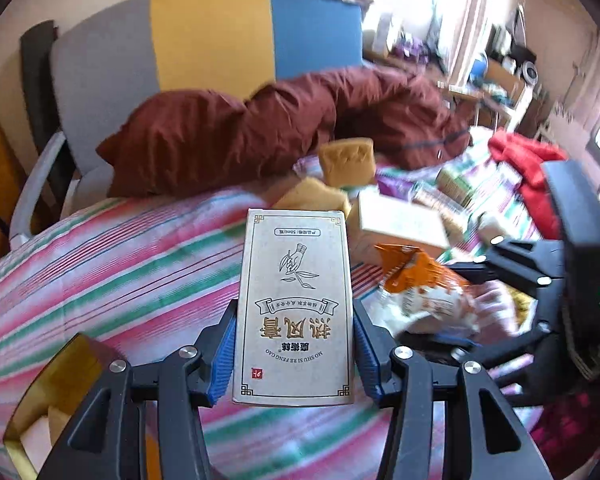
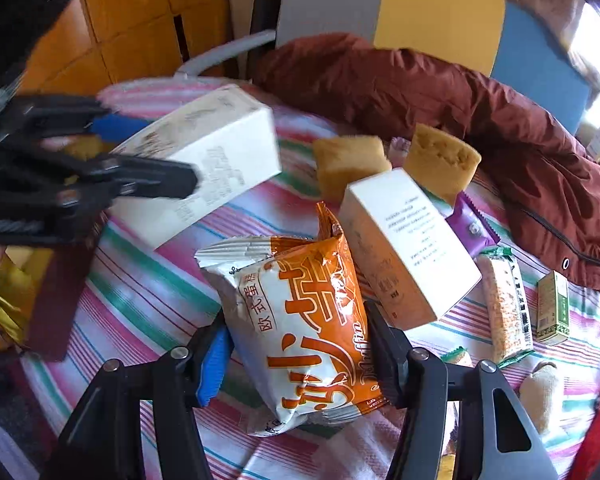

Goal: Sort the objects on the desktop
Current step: 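Carry the white box and orange snack bag to the gold tray and release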

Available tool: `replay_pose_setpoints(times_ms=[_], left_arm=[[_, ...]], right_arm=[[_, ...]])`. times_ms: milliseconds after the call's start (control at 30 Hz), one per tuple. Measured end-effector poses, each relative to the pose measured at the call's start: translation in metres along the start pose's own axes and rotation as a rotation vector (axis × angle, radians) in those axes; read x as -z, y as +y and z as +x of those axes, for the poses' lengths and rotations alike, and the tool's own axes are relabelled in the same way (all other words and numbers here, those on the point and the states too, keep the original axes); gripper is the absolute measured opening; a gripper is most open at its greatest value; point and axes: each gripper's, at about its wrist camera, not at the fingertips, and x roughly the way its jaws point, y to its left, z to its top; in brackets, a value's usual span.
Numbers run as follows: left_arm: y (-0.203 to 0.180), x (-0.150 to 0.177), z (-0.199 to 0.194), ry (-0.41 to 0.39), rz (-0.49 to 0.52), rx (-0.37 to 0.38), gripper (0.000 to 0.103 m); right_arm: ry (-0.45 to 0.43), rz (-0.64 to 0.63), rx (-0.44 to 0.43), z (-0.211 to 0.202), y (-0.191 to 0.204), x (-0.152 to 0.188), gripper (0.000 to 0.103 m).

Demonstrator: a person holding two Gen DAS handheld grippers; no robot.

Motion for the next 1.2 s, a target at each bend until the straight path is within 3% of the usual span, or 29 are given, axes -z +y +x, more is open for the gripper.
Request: replay_pose_setpoints(times_ms=[133,300,567,800,1067,1133,1200], left_arm=[[0.007,0.012,-0.043,-0.069,-0.052,-0.005,0.052],[0.032,0.045,-0.102,-0.140,-0.137,-0.063,0.052],[0.114,0.135,-0.180,-0.176,-0.407,-0.207,0.052],[0.162,0.211,-0.192,-0.126,-0.614,-0.255,0.052],[0.160,0.257,-0.185,-0.085,-0.695,-0.274,0.056],[0.160,0.268,-0.182,-0.070,-0.705,-0.287,0.061],[0.157,0.276,-0.183,-0.062,-0.707,-0.310,0.062]], right_arm=[[-0.058,0.044,-0.067,-0.018,-0.002,-0.006,0.061],[-0.097,0.044,-0.121,-0.031,0.014,-0.015,0.061],[-0.122,0.060,-0.186,-0.041,0.038,-0.019,0.061],[-0.115,0.040,-0.303,-0.045,0.100,-0.028,0.061],[-0.075,0.042,-0.527,-0.028,0.195,-0.043,0.062],[-0.038,0.045,-0.593,-0.019,0.216,-0.043,0.068],[-0.010,0.057,-0.642,-0.009,0.235,-0.042,0.084]])
